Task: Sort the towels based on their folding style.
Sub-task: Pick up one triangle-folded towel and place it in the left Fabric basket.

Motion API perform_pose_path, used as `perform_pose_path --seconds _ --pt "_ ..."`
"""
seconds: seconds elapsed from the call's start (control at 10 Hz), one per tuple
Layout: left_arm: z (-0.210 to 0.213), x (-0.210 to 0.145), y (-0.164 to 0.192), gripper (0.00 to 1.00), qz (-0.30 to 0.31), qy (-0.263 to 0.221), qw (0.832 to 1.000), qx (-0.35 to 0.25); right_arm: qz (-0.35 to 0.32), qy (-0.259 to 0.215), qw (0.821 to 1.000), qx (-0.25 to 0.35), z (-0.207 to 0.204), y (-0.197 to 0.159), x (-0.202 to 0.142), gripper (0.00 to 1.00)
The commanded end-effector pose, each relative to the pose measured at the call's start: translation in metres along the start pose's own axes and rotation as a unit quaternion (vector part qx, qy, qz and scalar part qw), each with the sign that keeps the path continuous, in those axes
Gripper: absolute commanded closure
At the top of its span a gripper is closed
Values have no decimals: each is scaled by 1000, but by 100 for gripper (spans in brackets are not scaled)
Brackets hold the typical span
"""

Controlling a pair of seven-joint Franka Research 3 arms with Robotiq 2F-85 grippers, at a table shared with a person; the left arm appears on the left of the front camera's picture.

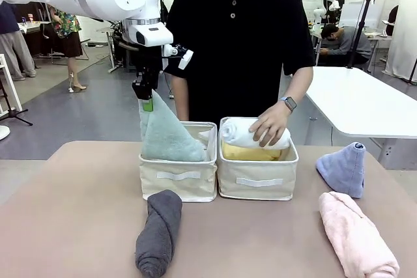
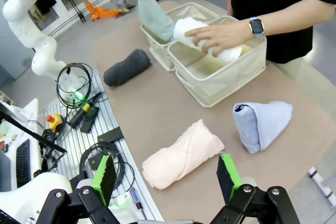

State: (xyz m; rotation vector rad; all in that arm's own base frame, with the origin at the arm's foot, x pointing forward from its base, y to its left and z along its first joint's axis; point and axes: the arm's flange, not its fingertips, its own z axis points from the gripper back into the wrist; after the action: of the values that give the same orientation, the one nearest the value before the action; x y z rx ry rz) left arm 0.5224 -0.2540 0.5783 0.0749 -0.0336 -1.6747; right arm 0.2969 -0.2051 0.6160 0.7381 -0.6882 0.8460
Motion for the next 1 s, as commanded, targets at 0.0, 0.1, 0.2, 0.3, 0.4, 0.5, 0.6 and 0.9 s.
perform_pose_path --seconds 0.0,0.1,0.2,0.3,0.4,0.5,0.6,0.9 --pt "2 11 6 84 2 -13 1000 -13 8 -16 1000 6 1 -1 1 0" --pt "-3 16 6 84 -3 -16 1000 -18 8 -16 1000 6 1 -1 1 0" --pt "-10 17 6 84 0 -16 1000 -21 8 -16 1000 6 1 -1 1 0" --pt "-18 16 8 84 1 -20 1000 -25 8 -16 1000 6 1 -1 1 0" --pt "-27 16 7 84 -4 -13 999 -34 8 -16 1000 6 1 -1 1 0" --pt "-36 16 4 84 -12 -6 999 -39 8 -16 1000 6 1 -1 1 0" --pt "-49 16 1 84 -17 0 999 -46 8 -16 1000 6 1 -1 1 0" --pt "-87 15 -4 84 1 11 997 -73 8 -16 1000 6 1 -1 1 0"
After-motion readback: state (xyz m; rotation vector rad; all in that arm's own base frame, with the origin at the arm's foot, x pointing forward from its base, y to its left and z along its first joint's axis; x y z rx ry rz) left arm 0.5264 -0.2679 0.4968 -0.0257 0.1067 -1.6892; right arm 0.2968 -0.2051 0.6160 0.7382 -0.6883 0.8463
